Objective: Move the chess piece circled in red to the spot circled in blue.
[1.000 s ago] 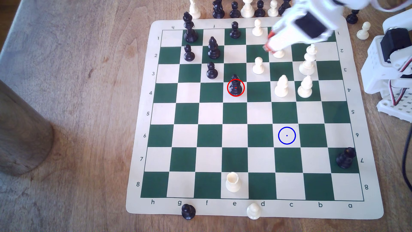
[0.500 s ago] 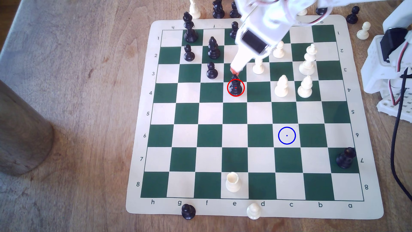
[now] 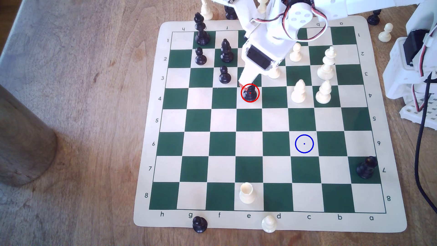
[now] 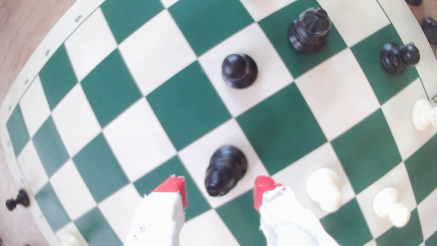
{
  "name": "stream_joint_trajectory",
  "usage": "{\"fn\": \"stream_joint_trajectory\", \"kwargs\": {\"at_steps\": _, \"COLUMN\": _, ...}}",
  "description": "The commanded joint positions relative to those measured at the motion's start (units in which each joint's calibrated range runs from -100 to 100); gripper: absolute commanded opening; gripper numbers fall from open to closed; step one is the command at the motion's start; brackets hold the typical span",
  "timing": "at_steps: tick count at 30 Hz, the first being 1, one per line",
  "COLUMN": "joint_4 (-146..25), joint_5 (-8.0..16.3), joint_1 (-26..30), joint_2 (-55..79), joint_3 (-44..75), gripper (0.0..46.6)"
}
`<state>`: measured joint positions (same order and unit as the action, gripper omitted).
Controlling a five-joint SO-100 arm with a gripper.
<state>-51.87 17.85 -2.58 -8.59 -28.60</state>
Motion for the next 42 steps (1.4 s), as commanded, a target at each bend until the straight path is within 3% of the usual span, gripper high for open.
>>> {"fn": "stream_joint_trajectory", "kwargs": {"at_steps": 1, "joint_4": 1.09, "joint_5": 0.63, "joint_1": 0.43, "joint_2": -0.07, "joint_3": 6.12, "gripper": 15.6}}
{"fn": "stream_joint_trajectory", "kwargs": {"at_steps": 37, "joint_4": 4.37, "joint_5": 0.15, "joint_1": 0.9, "joint_2": 6.64, "joint_3": 4.58, "gripper": 11.9}}
{"fn": "stream_joint_trajectory", "kwargs": {"at_steps": 39, "joint_4": 4.37, "joint_5": 0.05, "joint_1": 0.82, "joint_2": 6.55, "joint_3": 4.58, "gripper": 8.7}}
{"fn": "stream_joint_trajectory", "kwargs": {"at_steps": 41, "joint_4": 4.04, "joint_5": -0.34, "joint_1": 0.9, "joint_2": 6.38, "joint_3": 4.58, "gripper": 0.2}}
{"fn": "stream_joint_trajectory", "kwargs": {"at_steps": 42, "joint_4": 3.06, "joint_5": -1.17, "joint_1": 1.06, "joint_2": 6.3, "joint_3": 4.58, "gripper": 0.2}}
